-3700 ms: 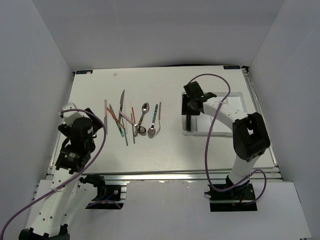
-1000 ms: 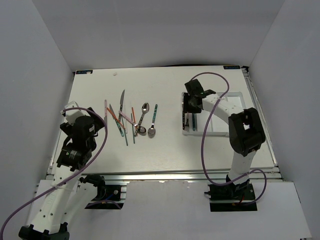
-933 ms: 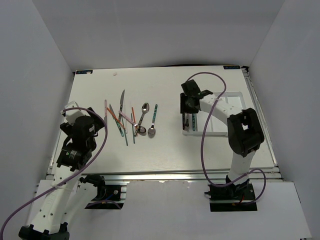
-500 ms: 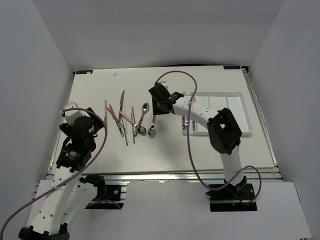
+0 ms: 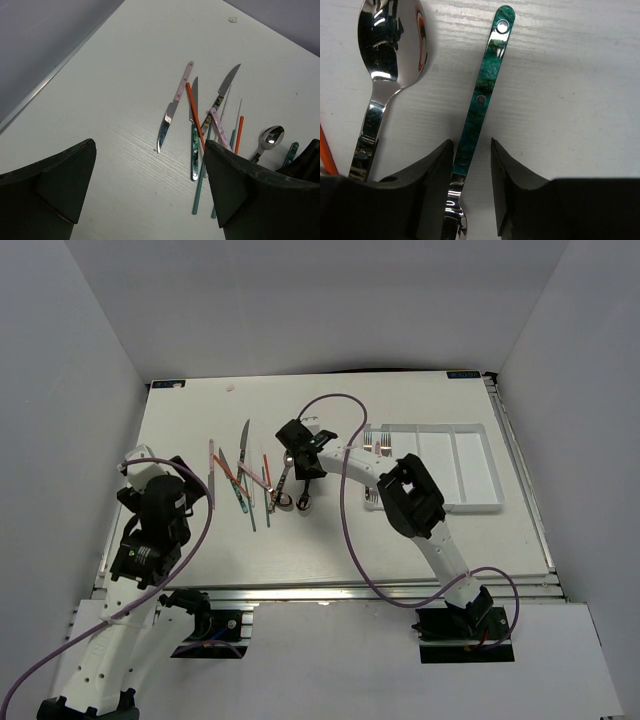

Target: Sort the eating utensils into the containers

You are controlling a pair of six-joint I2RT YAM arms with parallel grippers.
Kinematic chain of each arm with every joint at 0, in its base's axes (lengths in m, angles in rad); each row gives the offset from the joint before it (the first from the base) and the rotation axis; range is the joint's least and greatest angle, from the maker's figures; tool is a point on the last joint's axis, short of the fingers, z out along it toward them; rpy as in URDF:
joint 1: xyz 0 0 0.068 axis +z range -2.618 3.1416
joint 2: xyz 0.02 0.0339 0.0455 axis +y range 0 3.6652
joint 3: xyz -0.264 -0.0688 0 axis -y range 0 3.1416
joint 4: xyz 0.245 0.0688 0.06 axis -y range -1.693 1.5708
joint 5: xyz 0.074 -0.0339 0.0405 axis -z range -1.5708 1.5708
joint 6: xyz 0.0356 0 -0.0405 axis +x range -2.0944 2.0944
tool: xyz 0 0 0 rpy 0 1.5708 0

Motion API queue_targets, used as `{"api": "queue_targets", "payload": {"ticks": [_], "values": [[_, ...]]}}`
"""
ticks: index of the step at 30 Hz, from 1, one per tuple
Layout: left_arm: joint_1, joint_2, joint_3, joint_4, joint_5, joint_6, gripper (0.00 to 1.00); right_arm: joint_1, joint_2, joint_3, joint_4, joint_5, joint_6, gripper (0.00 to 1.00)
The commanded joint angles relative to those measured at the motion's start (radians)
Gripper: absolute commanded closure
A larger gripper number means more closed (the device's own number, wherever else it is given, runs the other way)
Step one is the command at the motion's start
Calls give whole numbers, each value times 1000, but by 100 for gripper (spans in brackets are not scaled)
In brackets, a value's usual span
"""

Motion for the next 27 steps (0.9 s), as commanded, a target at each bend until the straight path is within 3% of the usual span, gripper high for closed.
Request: {"api": "queue_targets", "payload": {"ticks": [1,8,9,10,14,18,27], "values": [[-6,-11,-3,11,9,7,2,-2,30,51,-48,60,25,61],[-9,-23,-3,9,3,5,2,-19,-19,-88,11,-20,42,88],[-11,-23,-3,9,3,5,2,-22,-23,-93,13,-29,38,98],[-11,-25,-3,9,1,4,2,-22,-30,-95,13,-37,32,100],[-15,-29,-3,8,1,4,2,-37,-118,-122,62,-157,-25,100],[-22,-29,-4,8,-2,2,2,-66,-273,-205,110,-158,-79,100],[-29,-35,-4,8,-5,1,2,-325,-507,-420,148,-150,-283,100]]}}
